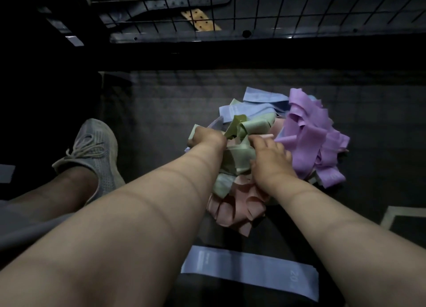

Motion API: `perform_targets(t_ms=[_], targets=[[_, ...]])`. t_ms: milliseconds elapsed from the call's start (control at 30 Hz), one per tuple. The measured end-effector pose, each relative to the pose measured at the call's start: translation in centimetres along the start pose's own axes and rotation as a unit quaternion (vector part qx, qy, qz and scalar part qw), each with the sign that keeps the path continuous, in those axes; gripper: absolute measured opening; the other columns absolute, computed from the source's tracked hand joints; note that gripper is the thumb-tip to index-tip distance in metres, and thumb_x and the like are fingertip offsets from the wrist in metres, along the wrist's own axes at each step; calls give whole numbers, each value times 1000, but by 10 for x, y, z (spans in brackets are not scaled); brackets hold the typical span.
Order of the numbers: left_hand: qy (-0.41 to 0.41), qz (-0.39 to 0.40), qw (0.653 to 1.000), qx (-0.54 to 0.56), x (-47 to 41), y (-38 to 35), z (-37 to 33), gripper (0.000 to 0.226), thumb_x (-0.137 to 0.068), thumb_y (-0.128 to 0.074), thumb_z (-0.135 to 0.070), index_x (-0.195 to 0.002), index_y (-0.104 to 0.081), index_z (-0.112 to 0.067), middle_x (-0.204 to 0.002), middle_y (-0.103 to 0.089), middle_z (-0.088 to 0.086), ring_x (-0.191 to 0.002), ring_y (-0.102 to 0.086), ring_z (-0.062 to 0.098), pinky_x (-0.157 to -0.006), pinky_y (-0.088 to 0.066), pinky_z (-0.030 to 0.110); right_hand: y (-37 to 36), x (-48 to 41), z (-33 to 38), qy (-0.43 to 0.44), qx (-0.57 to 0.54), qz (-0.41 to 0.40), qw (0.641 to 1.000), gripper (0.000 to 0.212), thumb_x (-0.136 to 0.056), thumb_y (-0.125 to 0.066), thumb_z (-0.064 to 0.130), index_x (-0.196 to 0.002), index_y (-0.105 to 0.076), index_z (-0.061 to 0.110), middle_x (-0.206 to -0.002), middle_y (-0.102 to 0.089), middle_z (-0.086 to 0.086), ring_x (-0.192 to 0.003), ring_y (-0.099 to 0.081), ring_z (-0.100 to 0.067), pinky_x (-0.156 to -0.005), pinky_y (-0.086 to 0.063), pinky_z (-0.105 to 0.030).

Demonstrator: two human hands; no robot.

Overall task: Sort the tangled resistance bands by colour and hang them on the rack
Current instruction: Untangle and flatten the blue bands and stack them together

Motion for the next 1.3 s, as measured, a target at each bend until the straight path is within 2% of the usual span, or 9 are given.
perform_targets(t_ms=[67,233,433,533,667,900,1033,1133,1300], targets=[[-12,-50,996,74,18,18,-10,27,-92,-56,-26,-113,-59,-10,-118,-62,10,-100,-58,25,-89,-48,31,3,3,-5,-21,-15,7,1000,64,-93,-56,17,-149,-30,35,-151,-33,-9,-134,-34,-32,-110,-28,-43],[-173,-83,974,117,42,65,-55,11,-99,-50,-16,-109,-54,-15,-95,-60,1,-83,-56,19,-76,-49,20,10,18,-15,-42,-19,22,999,62,-93,-56,19,-149,-32,34,-146,-37,-13,-132,-36,-35,-110,-30,-43],[-184,117,924,315,100,107,-111,18,-85,-43,-2,-87,-61,-4,-75,-68,12,-72,-65,24,-68,-53,30,47,44,-10,-50,-91,-39,994,45,-91,-59,35,-135,-50,32,-137,-48,-10,-126,-44,-34,-108,-38,-42],[-130,254,876,390,153,117,-123,19,-91,-41,-7,-96,-59,-3,-74,-67,14,-66,-65,25,-71,-56,33,84,60,7,-25,-330,-64,941,51,-82,-65,49,-128,-58,28,-126,-60,-2,-113,-61,-22,-99,-52,-44],[-219,370,860,274,224,136,-134,28,-89,-42,-8,-113,-54,-3,-84,-63,18,-72,-61,31,-80,-50,39,130,100,62,-8,-557,68,828,70,-69,-66,77,-118,-70,26,-128,-66,8,-118,-60,-14,-102,-47,-48],[-257,422,851,178,315,155,-124,47,-87,-48,-6,-129,-46,16,-95,-60,25,-79,-61,33,-75,-51,41,240,188,129,181,-518,-24,836,36,-96,-64,35,-93,-69,-1,-71,-64,-14,-62,-53,-26,-57,-45,-29],[-253,401,871,127,346,172,-101,54,-64,-48,5,-116,-57,16,-101,-63,31,-89,-63,40,-87,-51,47,282,221,122,132,-511,-122,841,58,-88,-62,50,-100,-63,-7,-94,-68,-32,-71,-62,-38,-73,-55,-61],[-254,401,879,39,354,185,-70,42,-67,-50,10,-107,-64,12,-100,-66,39,-91,-67,54,-94,-51,64,311,248,109,110,-589,-142,788,29,-101,-55,36,-102,-70,11,-101,-76,-16,-94,-74,-30,-83,-59,-50],[-262,427,866,-5,367,219,-47,40,-85,-49,18,-118,-64,3,-110,-69,30,-96,-70,44,-93,-53,60,337,284,77,100,-651,-172,732,32,-105,-50,32,-117,-63,6,-105,-75,-14,-96,-74,-24,-72,-61,-39]])
Point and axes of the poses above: each hand's wrist, its own x-axis away from the middle knuckle, its own y-axis out of the back of the hand, z = x × y, the point moved 8 cm from there along -x, towards the middle knuckle
